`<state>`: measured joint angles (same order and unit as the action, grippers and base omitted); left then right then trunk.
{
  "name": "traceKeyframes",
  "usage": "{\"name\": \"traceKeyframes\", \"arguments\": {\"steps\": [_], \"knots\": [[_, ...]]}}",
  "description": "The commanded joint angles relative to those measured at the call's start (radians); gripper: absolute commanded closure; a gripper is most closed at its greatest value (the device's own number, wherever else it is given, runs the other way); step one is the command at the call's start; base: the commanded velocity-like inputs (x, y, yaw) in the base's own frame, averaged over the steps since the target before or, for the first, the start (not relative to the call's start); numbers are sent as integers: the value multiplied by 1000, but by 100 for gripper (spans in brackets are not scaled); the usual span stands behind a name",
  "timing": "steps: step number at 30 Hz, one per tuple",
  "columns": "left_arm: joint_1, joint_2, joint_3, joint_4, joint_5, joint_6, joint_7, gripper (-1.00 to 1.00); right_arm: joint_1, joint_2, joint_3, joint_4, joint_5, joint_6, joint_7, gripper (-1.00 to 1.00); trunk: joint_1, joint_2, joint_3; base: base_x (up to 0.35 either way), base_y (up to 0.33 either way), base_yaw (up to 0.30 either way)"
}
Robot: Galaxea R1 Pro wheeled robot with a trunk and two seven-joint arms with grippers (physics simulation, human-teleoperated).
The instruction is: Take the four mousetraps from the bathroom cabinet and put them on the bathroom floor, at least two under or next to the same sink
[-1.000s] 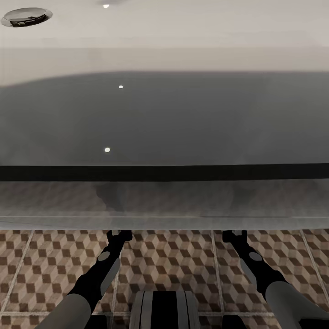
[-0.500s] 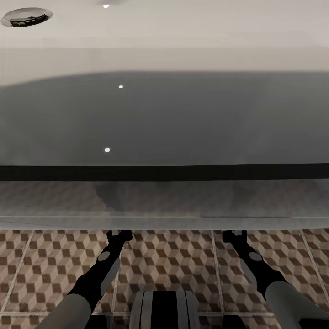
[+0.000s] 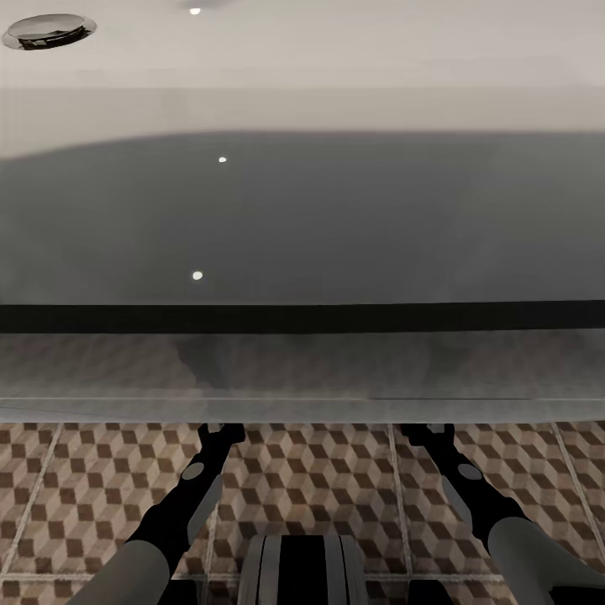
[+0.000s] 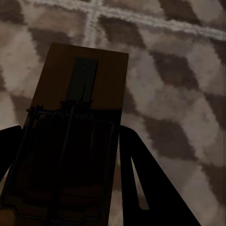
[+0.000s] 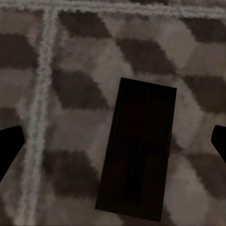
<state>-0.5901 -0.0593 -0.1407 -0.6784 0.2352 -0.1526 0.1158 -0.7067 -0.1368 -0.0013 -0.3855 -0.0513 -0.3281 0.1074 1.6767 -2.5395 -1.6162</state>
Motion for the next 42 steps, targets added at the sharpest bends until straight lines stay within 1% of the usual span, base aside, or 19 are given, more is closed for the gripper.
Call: {"name": "traceKeyframes", "arguments": {"steps": [1,21,22,42], "knots": [[-1,0,-7,0,6,-4,10,100,0,0,0,1,-6,-3,6,-100,0,0,0,0,0,0],[-1,-2,-7,0,6,-4,10,100,0,0,0,1,-6,-3,6,-100,0,0,0,0,0,0],[-1,-2,-7,0,6,-4,10,-100,0,0,0,1,-6,-3,6,-100,0,0,0,0,0,0],[-1,-2,-7,0,6,-4,10,-100,0,0,0,1,-5,-3,6,-100,0,0,0,0,0,0]]}}
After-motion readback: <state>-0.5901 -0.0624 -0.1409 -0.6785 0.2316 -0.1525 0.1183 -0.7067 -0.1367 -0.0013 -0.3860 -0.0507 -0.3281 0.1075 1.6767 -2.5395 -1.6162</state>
